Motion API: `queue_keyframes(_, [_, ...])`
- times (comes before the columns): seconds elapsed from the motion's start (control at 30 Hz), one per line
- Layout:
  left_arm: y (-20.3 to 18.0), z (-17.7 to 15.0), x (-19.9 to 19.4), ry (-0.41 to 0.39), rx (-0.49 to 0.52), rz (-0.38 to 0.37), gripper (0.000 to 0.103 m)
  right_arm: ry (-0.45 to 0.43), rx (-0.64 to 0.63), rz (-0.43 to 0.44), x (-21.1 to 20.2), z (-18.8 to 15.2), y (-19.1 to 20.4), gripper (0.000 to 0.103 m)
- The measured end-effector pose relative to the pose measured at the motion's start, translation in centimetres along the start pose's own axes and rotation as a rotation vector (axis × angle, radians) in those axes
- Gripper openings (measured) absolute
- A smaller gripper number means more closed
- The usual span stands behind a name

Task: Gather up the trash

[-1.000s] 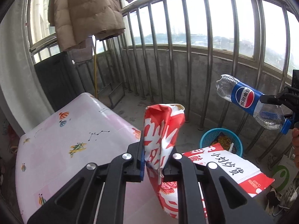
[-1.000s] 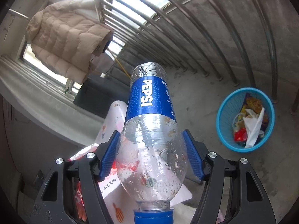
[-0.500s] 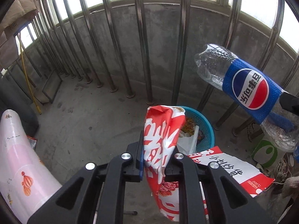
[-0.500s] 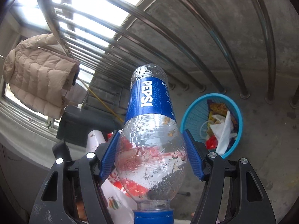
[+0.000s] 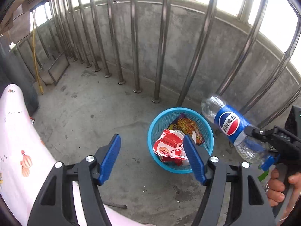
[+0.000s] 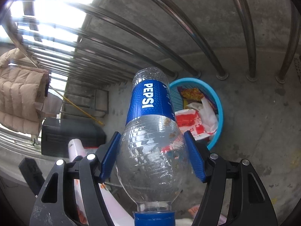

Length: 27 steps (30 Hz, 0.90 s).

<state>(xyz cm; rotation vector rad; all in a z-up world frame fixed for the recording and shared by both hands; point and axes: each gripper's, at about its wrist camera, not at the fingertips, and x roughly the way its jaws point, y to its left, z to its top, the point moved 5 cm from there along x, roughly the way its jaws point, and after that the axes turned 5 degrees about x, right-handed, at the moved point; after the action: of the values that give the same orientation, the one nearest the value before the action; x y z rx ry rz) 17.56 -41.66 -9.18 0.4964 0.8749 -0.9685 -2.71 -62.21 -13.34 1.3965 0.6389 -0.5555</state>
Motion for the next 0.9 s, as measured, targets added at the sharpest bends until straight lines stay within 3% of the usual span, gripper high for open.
queue_keyframes(0.17, [4.0, -2.1, -7.8, -0.133, -0.072, 0.019, 0.077, -0.005, -0.072, -0.048, 2.1, 0.5, 1.4, 0.064])
queue_keyframes(0.27, [6.1, -4.5, -11.9, -0.184, -0.108, 0.074, 0.082, 0.009, -0.150, -0.098, 4.9, 1.3, 1.3, 0.066])
queue_keyframes(0.4, [8.7, -8.2, -15.9, -0.221, -0.176, 0.135, 0.087, 0.017, -0.222, -0.291, 8.4, 2.0, -1.6, 0.069])
queue_keyframes(0.47, [9.8, -10.1, -17.7, -0.237, -0.217, 0.158, 0.089, 0.001, -0.219, -0.327, 8.2, 1.9, -2.8, 0.069])
queue_keyframes(0.67, [11.5, -14.5, -20.8, -0.274, -0.271, 0.236, 0.090, -0.069, -0.196, -0.281, 3.8, 0.7, -2.2, 0.069])
queue_keyframes(0.77, [11.9, -16.0, -21.9, -0.297, -0.334, 0.218, 0.092, -0.105, -0.242, -0.221, 1.6, -0.9, 0.4, 0.069])
queue_keyframes(0.9, [11.8, -17.6, -24.9, -0.360, -0.413, 0.202, 0.097, -0.136, -0.410, -0.145, -0.5, -4.4, 6.2, 0.071])
